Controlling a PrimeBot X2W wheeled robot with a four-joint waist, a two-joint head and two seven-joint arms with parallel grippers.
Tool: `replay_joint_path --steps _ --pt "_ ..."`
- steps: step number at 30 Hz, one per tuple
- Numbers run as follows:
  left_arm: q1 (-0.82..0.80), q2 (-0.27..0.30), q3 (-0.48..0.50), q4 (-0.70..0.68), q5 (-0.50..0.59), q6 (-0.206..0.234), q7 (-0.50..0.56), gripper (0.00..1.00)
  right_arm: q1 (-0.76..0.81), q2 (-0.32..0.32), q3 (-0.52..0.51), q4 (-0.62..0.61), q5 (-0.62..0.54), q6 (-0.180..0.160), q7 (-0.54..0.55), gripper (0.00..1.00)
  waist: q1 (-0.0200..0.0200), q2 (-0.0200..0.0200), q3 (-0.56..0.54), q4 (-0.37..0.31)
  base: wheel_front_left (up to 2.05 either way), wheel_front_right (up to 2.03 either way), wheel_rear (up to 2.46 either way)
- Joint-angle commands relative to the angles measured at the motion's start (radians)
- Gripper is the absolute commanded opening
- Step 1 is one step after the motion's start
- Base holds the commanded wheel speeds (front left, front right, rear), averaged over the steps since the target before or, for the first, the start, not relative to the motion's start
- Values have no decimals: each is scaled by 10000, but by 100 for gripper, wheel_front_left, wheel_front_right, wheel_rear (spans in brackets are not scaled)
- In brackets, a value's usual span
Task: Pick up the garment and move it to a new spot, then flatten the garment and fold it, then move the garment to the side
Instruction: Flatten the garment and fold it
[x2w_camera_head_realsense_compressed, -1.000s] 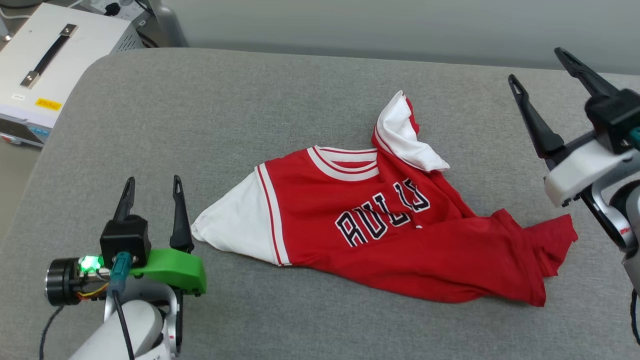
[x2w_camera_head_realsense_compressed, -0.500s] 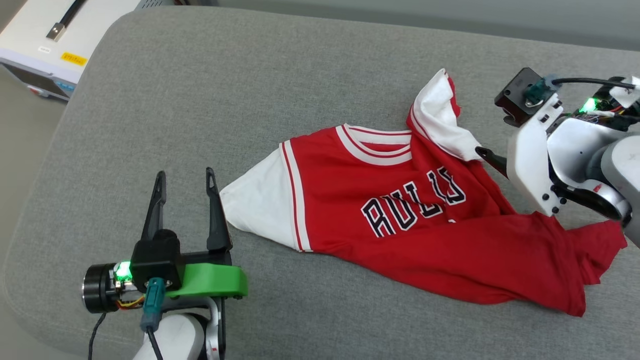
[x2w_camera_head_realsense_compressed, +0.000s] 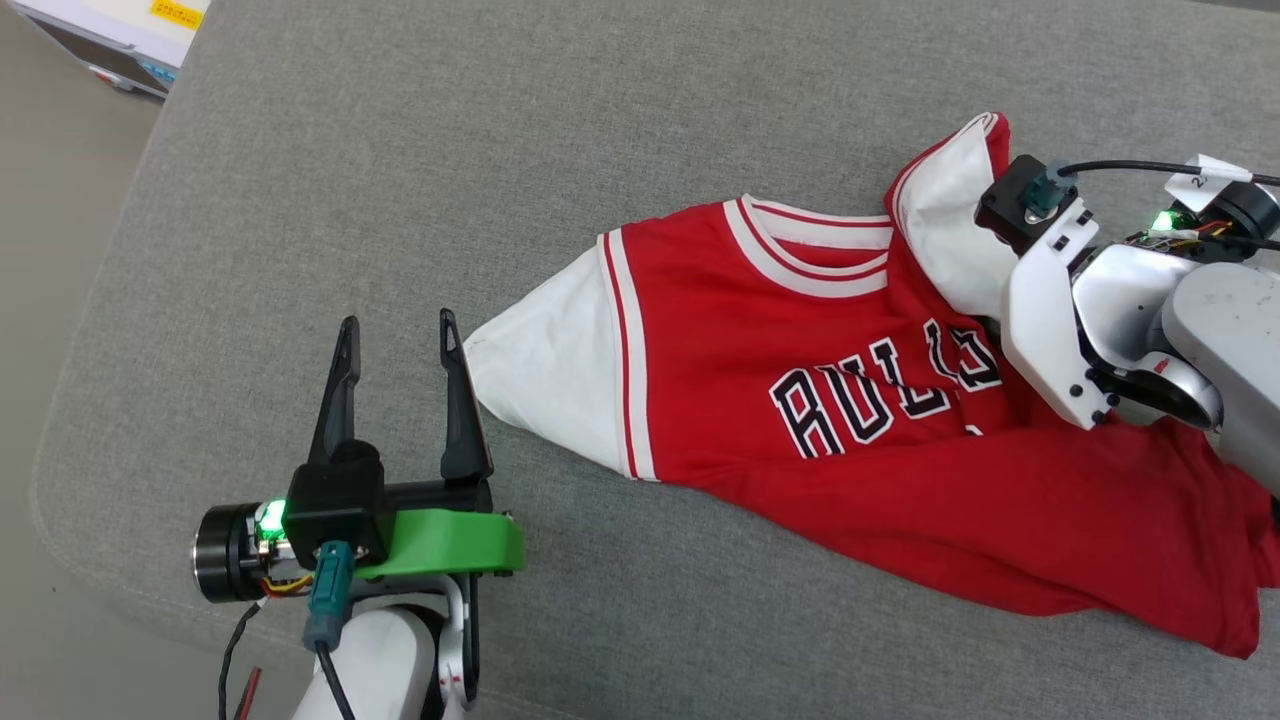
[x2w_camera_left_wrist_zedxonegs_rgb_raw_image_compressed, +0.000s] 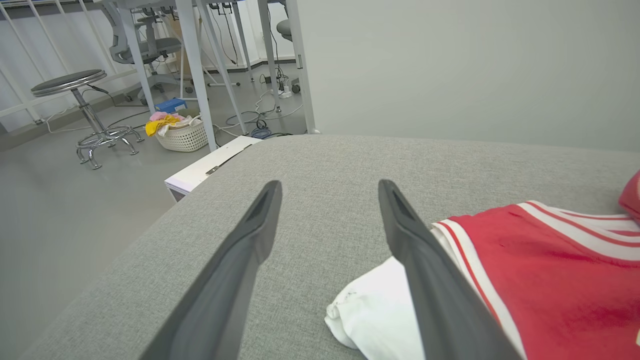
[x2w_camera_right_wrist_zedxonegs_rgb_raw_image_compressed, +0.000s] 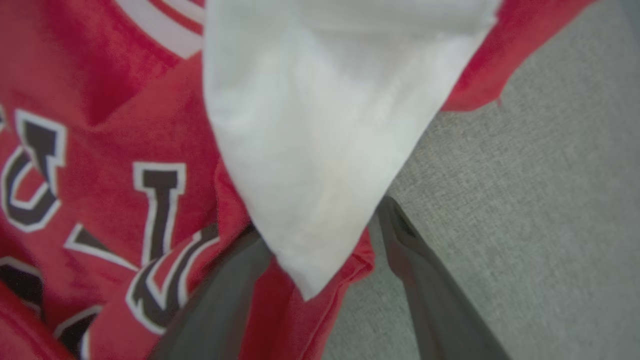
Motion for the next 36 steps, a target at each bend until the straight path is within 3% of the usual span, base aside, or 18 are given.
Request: replay_joint_path --steps 1,2,3,9,16,25,36 --pt "-93 -104 124 32 119 -105 -56 100 187 184 288 175 72 -7 -147 100 0 -1 112 41 0 0 0" --pt "-88 -143 196 53 169 -157 -56 100 175 196 330 187 29 -7 -360 46 0 -1 108 6 0 0 0" --pt "-87 -186 279 70 234 -224 -56 100 146 201 368 211 -70 -7 -684 0 0 -1 87 -45 0 0 0" --pt "49 -342 593 192 540 -541 -57 100 18 80 324 324 -128 -7 -2694 0 0 -1 -338 -402 0 0 0" --pt "459 -442 849 322 763 -775 -57 100 757 -338 -950 126 352 -7 -4829 0 0 -1 -987 -908 0 0 0" --pt "942 -520 1057 474 876 -1056 -57 100 3051 -1097 -2919 554 1172 -7 -5719 0 0 -1 -1521 -1411 0 0 0" --pt "1143 -662 1058 742 1000 -1370 -57 100 5613 -821 -5239 2818 2707 -7 -6164 0 0 -1 -1814 -1580 0 0 0"
